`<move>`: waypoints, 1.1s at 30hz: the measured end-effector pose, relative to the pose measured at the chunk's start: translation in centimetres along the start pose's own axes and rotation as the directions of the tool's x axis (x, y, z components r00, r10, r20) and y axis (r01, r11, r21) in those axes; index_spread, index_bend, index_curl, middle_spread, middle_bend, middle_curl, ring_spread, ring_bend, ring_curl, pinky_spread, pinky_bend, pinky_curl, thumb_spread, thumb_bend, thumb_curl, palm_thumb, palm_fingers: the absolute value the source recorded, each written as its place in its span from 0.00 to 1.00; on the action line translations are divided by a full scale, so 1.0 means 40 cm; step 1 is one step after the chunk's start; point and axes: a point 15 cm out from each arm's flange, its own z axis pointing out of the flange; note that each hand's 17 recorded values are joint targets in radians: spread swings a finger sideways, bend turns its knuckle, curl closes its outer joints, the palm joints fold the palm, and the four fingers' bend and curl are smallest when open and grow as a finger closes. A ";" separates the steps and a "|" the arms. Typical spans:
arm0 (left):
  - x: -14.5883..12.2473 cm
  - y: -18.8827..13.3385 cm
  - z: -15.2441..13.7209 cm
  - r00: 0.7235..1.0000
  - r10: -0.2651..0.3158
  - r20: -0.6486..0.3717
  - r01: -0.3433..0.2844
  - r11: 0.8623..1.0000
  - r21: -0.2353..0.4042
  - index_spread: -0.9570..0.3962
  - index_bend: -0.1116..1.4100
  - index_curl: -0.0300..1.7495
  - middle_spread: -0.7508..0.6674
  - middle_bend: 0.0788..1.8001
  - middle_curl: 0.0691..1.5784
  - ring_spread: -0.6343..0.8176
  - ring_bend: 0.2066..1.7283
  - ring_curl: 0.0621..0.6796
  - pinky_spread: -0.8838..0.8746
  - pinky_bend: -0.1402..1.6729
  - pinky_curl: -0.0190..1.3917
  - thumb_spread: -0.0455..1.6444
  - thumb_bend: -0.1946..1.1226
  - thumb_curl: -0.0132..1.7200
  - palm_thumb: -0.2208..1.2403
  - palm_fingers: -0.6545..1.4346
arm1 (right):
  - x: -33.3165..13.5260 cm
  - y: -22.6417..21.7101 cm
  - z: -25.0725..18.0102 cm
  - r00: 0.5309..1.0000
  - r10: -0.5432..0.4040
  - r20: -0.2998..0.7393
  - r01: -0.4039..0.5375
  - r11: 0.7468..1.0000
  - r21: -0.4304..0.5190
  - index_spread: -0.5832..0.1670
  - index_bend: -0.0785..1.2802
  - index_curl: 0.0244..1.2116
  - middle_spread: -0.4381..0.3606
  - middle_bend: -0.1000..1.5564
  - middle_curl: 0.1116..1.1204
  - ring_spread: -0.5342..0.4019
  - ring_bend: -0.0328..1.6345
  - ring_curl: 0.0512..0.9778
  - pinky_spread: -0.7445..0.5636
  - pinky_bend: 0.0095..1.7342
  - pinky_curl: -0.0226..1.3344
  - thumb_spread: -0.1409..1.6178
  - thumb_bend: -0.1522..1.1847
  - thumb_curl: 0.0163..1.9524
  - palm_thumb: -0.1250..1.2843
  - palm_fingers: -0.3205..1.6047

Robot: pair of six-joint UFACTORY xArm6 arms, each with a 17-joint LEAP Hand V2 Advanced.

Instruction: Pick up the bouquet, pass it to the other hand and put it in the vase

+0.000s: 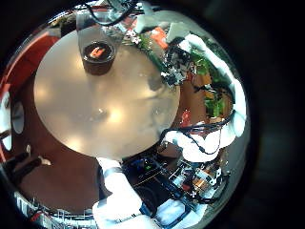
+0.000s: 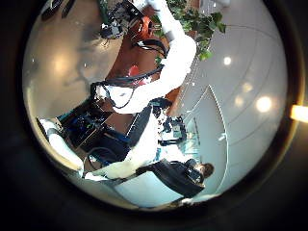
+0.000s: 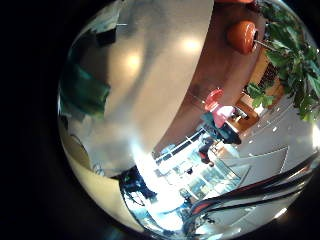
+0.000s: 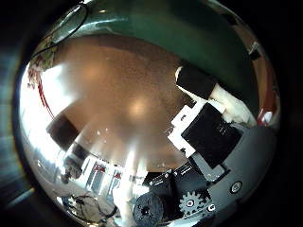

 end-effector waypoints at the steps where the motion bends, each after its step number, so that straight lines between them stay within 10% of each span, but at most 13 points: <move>1: 0.001 0.000 0.000 1.000 -0.001 -0.001 0.001 1.000 -0.001 0.77 0.20 0.24 0.78 0.07 0.20 0.81 0.17 0.20 0.78 0.18 0.19 0.74 0.13 0.17 0.31 0.42 | -0.002 0.000 0.001 1.000 -0.001 -0.003 0.001 1.000 0.000 0.23 0.20 0.44 0.12 0.51 0.62 0.18 0.74 0.50 0.08 0.65 0.39 0.61 0.10 0.29 0.77 0.60; 12: -0.001 0.000 -0.004 1.000 -0.003 -0.002 0.003 1.000 0.004 0.77 0.20 0.24 0.78 0.07 0.20 0.81 0.17 0.20 0.78 0.18 0.19 0.74 0.13 0.17 0.31 0.42 | -0.013 -0.049 -0.019 1.000 0.000 0.001 0.000 0.996 0.087 0.05 0.52 0.72 0.08 0.62 0.78 0.26 0.78 0.58 0.26 0.72 0.46 0.59 0.10 0.31 0.78 0.79; 33: 0.007 0.013 -0.016 1.000 0.008 -0.004 -0.008 1.000 0.018 0.77 0.20 0.24 0.78 0.07 0.20 0.81 0.17 0.20 0.78 0.18 0.19 0.74 0.13 0.17 0.31 0.42 | 0.095 0.028 -0.248 0.976 -0.059 0.209 -0.027 0.922 0.387 0.22 0.76 0.93 0.29 0.82 0.85 0.34 0.85 0.74 0.42 0.79 0.58 0.62 0.18 0.45 0.92 0.74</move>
